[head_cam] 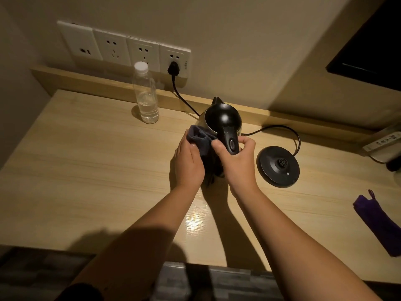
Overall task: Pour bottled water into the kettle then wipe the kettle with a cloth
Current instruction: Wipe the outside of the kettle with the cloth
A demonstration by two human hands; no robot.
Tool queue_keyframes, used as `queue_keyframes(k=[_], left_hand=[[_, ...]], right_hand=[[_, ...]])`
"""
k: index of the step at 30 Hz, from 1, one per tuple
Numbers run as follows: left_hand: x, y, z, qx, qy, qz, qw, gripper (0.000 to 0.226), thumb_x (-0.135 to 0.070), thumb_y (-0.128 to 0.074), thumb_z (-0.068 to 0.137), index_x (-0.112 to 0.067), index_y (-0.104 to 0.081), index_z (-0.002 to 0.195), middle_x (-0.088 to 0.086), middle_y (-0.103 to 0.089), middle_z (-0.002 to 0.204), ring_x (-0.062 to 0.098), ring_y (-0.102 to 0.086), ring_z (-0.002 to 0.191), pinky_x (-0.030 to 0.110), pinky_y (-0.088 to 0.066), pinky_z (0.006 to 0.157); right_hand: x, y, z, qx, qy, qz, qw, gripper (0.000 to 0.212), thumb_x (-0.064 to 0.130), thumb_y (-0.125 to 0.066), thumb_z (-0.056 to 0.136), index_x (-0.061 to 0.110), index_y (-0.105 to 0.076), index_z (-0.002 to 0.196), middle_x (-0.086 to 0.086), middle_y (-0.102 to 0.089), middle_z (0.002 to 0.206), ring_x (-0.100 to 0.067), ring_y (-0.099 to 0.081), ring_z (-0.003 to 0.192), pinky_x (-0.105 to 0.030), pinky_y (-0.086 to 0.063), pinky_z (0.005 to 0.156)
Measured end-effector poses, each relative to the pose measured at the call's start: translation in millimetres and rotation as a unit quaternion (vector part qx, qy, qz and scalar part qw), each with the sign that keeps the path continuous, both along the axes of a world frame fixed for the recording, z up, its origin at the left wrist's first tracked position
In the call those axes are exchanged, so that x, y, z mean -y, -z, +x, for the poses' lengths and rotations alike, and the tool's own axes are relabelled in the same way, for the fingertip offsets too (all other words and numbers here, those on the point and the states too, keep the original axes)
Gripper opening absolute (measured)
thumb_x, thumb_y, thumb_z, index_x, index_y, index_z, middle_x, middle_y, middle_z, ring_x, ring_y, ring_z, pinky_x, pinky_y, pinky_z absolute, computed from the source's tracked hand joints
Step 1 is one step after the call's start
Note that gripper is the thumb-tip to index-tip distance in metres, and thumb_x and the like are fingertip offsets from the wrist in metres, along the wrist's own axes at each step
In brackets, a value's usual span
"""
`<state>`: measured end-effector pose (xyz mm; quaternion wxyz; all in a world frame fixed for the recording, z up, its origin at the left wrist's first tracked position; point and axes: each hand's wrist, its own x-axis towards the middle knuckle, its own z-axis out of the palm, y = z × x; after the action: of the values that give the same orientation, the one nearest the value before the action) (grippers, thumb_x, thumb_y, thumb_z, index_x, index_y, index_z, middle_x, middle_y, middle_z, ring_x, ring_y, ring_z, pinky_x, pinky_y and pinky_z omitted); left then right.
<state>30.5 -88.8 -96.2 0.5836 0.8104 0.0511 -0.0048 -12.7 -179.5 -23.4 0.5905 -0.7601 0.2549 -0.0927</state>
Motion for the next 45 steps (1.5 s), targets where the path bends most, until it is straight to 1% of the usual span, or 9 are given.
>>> queue_keyframes(k=[3, 7, 12, 15, 19, 25, 34, 40, 45], left_hand=[[7, -4, -8, -0.042, -0.016, 0.008, 0.999, 0.024, -0.033, -0.028, 0.104, -0.031, -0.049, 0.115, -0.006, -0.06, 0.108, 0.018, -0.059, 0.105, 0.04, -0.05, 0.09], [25, -8, -37, 0.008, 0.04, 0.027, 0.999, 0.049, -0.028, -0.033, 0.104, -0.031, -0.027, 0.152, -0.004, -0.033, 0.157, 0.018, -0.03, 0.142, 0.035, -0.03, 0.112], [35, -2, -73, 0.053, 0.124, 0.127, 0.983, 0.057, -0.032, -0.041, 0.103, -0.032, -0.019, 0.155, -0.008, -0.003, 0.164, 0.014, -0.014, 0.146, 0.017, -0.008, 0.107], [37, -1, -74, 0.032, 0.122, 0.091, 0.988, 0.056, -0.032, -0.045, 0.102, -0.031, -0.024, 0.154, -0.007, -0.009, 0.158, 0.009, -0.025, 0.137, 0.018, -0.024, 0.107], [32, 1, -71, 0.003, 0.156, 0.067, 0.985, 0.054, -0.031, -0.046, 0.102, -0.031, -0.026, 0.152, -0.004, -0.031, 0.149, 0.006, -0.039, 0.123, 0.022, -0.038, 0.096], [19, 1, -63, -0.065, 0.149, 0.023, 0.986, 0.042, -0.041, -0.041, 0.094, -0.048, -0.033, 0.134, -0.012, -0.065, 0.113, 0.013, -0.064, 0.105, 0.046, -0.058, 0.087], [-32, -17, -5, -0.141, -0.097, -0.102, 0.98, 0.014, -0.057, -0.038, 0.079, -0.068, -0.047, 0.083, -0.007, -0.066, 0.094, 0.021, -0.066, 0.089, 0.055, -0.055, 0.087], [-8, -36, 17, -0.048, -0.01, -0.061, 0.997, 0.04, -0.044, -0.037, 0.098, -0.039, -0.039, 0.138, -0.012, -0.054, 0.123, 0.009, -0.056, 0.101, 0.029, -0.049, 0.081], [5, -21, 14, 0.002, 0.021, -0.019, 1.0, 0.052, -0.054, -0.024, 0.094, -0.035, -0.035, 0.141, -0.004, -0.054, 0.133, 0.011, -0.051, 0.11, 0.039, -0.046, 0.096]], right_hand=[[11, 3, -7, 0.003, 0.018, 0.004, 1.0, 0.048, 0.041, -0.073, 0.08, 0.028, -0.039, 0.112, 0.002, -0.06, 0.102, -0.015, -0.066, 0.093, -0.036, -0.058, 0.078], [24, 6, -9, 0.009, 0.023, 0.003, 1.0, 0.04, 0.042, -0.066, 0.086, 0.025, -0.041, 0.112, -0.003, -0.063, 0.1, -0.017, -0.068, 0.089, -0.043, -0.059, 0.078], [30, 10, -11, 0.016, 0.005, 0.019, 1.0, 0.049, 0.059, -0.059, 0.083, 0.025, -0.041, 0.113, -0.007, -0.061, 0.111, -0.02, -0.065, 0.101, -0.044, -0.057, 0.084], [32, 9, -11, 0.002, -0.006, 0.028, 1.0, 0.061, 0.074, -0.052, 0.069, 0.03, -0.041, 0.11, -0.008, -0.06, 0.113, -0.019, -0.065, 0.102, -0.045, -0.057, 0.086], [36, 8, -11, -0.005, -0.02, 0.042, 0.999, 0.044, 0.068, -0.054, 0.077, 0.034, -0.042, 0.103, -0.01, -0.061, 0.112, -0.021, -0.065, 0.102, -0.044, -0.057, 0.084], [41, 8, -13, -0.017, -0.032, 0.031, 0.999, 0.05, 0.065, -0.054, 0.079, 0.027, -0.043, 0.109, -0.009, -0.064, 0.107, -0.02, -0.067, 0.095, -0.043, -0.059, 0.077], [58, 6, -16, -0.021, -0.055, -0.003, 0.998, 0.046, 0.06, -0.056, 0.079, 0.025, -0.052, 0.107, -0.006, -0.065, 0.095, -0.016, -0.061, 0.081, -0.033, -0.047, 0.066], [58, -1, -18, -0.03, -0.076, -0.068, 0.994, 0.041, 0.051, -0.067, 0.079, 0.026, -0.051, 0.108, 0.002, -0.064, 0.093, -0.013, -0.062, 0.078, -0.027, -0.048, 0.063], [51, -5, -16, -0.039, -0.061, -0.181, 0.981, 0.053, 0.035, -0.075, 0.081, 0.027, -0.045, 0.123, 0.01, -0.055, 0.101, -0.008, -0.058, 0.089, -0.017, -0.046, 0.065]])
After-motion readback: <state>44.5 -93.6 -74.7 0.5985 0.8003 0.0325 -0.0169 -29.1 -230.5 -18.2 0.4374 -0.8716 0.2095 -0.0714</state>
